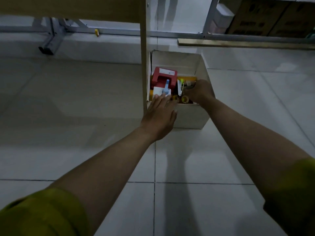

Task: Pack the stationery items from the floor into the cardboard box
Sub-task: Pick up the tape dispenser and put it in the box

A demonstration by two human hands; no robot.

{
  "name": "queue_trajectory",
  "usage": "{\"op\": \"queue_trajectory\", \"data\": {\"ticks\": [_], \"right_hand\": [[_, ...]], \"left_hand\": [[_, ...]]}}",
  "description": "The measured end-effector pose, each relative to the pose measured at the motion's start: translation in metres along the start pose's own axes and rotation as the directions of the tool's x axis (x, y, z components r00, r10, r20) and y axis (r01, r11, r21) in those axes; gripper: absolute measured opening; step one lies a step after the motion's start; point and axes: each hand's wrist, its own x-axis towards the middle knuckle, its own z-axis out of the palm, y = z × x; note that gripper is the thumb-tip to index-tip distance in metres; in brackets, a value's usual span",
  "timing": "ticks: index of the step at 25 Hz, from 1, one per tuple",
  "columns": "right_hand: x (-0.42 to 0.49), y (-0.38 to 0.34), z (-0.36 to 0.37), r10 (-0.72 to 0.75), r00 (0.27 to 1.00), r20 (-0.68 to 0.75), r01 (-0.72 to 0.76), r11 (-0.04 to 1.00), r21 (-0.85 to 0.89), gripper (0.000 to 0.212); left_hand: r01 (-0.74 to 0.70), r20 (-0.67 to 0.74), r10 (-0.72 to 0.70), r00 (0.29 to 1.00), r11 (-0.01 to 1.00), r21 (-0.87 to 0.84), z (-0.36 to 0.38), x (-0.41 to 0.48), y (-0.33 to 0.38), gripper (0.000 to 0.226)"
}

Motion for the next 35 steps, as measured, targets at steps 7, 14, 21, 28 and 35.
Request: {"op": "queue_trajectory", "data": {"ticks": [7, 14, 21, 28, 35], "right_hand": [[0.025, -0.004, 0.01, -0.01, 0.996, -0.083, 0.006, 0.999, -0.054, 0.035], [0.039, 0.005, 0.023, 0.082, 0.995, 0.049, -0.076, 0.991, -0.106, 0.058], [0.036, 0.003, 0.025, 0.03, 0.975, 0.221, 0.013, 0.981, -0.191, 0.052], [0.024, -0.005, 0.015, -0.034, 0.995, 0.099, 0.053, 0.978, -0.201, 0.032], [-0.01, -0.017, -0.003, -0.165, 0.986, 0.033, 0.168, 0.971, -0.169, 0.042]], "left_hand": [[0.138, -0.008, -0.138, 0.99, 0.99, -0.009, 0.009, 0.02, -0.018, 0.053], [0.103, -0.139, -0.104, 0.985, 0.995, -0.015, 0.017, 0.017, -0.021, 0.05], [0.078, -0.153, -0.078, 0.985, 0.997, -0.01, 0.016, 0.015, -0.022, 0.054], [0.07, -0.044, -0.068, 0.997, 0.997, 0.03, 0.009, 0.013, -0.023, 0.049], [0.118, 0.168, -0.116, 0.979, 0.993, 0.0, -0.009, 0.004, -0.023, 0.058]]}}
